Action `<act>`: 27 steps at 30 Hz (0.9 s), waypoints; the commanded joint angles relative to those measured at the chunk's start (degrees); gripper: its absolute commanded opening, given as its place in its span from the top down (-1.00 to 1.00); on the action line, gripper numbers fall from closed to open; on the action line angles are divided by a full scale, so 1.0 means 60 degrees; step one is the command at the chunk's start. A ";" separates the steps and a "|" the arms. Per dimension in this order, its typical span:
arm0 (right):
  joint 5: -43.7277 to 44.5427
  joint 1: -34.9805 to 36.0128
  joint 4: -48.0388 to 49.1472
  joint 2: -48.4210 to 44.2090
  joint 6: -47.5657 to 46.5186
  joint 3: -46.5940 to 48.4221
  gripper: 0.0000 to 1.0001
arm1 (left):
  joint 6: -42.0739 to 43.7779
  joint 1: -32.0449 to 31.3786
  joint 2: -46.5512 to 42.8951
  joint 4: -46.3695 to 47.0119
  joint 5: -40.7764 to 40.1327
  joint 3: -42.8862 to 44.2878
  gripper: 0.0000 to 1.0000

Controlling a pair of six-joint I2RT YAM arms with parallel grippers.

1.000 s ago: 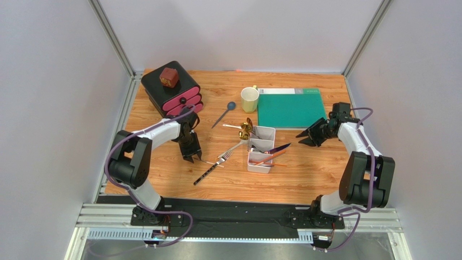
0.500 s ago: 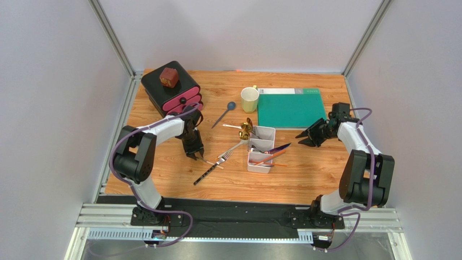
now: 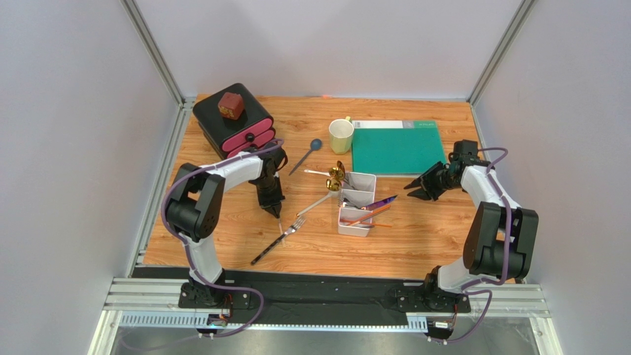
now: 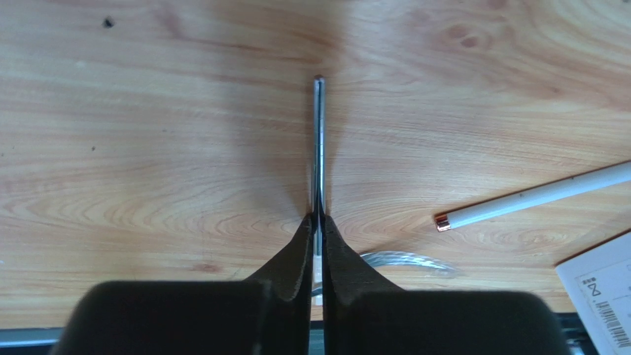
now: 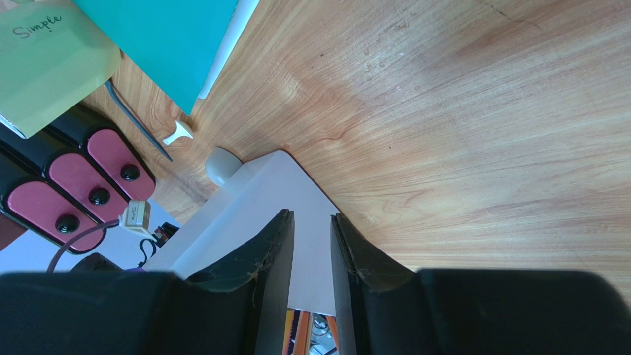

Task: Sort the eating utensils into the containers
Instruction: Pick up the chopstick from the center of the board.

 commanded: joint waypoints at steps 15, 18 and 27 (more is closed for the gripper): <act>-0.0085 -0.0184 0.0035 -0.0234 0.0088 0.0347 0.40 | 0.0746 -0.0093 0.1256 -0.0337 -0.0443 0.3074 1.00; -0.0099 -0.0184 0.0035 -0.0219 0.0088 0.0391 0.40 | 0.1125 -0.0137 0.0905 -0.0293 -0.0546 0.3719 1.00; -0.0187 -0.0170 0.0195 -0.0321 0.0292 0.0157 0.39 | 0.3726 -0.0751 -0.2330 0.0366 0.0022 0.4147 1.00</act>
